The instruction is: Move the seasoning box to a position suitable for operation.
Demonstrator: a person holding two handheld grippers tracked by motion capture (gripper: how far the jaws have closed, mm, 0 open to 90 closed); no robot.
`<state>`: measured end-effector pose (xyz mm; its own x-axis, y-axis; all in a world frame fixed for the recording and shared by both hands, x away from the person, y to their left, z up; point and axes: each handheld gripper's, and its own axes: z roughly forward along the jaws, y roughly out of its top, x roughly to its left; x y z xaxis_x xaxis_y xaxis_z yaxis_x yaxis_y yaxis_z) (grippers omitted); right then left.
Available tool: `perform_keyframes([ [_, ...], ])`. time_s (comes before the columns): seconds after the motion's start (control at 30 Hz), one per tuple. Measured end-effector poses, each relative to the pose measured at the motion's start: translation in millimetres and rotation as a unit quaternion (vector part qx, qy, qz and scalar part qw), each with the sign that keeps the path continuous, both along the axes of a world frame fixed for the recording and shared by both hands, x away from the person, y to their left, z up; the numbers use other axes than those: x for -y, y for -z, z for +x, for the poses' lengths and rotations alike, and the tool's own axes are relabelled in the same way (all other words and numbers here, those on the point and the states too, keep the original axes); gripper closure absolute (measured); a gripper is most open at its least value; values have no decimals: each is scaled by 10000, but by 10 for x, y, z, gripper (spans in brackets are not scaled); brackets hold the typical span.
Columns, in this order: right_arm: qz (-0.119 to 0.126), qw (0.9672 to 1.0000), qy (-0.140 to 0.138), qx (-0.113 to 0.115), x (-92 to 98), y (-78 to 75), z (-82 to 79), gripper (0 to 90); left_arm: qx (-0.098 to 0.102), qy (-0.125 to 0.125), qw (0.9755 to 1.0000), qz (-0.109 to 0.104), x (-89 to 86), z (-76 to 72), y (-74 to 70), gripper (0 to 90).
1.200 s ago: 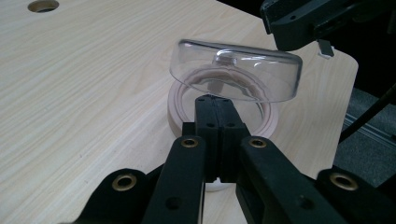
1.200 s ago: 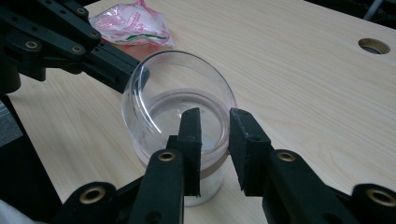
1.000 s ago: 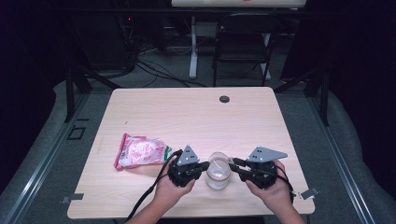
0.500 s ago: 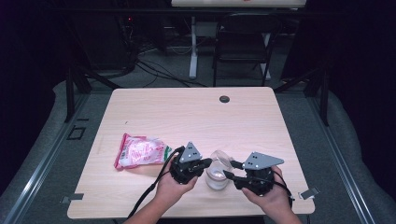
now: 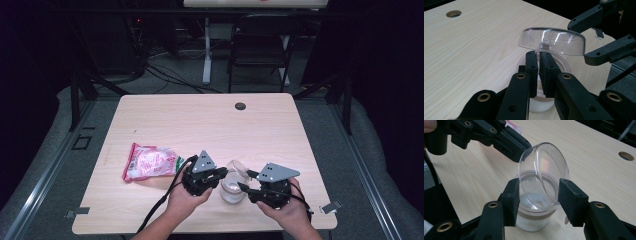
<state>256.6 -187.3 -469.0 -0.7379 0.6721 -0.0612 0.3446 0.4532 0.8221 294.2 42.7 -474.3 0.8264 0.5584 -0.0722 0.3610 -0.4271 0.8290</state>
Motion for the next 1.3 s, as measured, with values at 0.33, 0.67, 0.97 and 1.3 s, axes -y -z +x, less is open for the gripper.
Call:
perform_keyframes([
  [0.33,-141,9999,15,89,-19,6,9,516,7,-14,10000,-34,-8,0,-14,840],
  [0.67,-185,9997,53,123,-27,0,11,525,24,-4,10000,-52,-8,0,-11,827],
  [0.97,-152,9998,49,119,-15,-16,16,537,28,-30,10000,-4,-18,12,11,819],
  [1.3,-131,9998,79,95,-6,-23,17,541,6,-116,9999,75,-32,36,79,792],
])
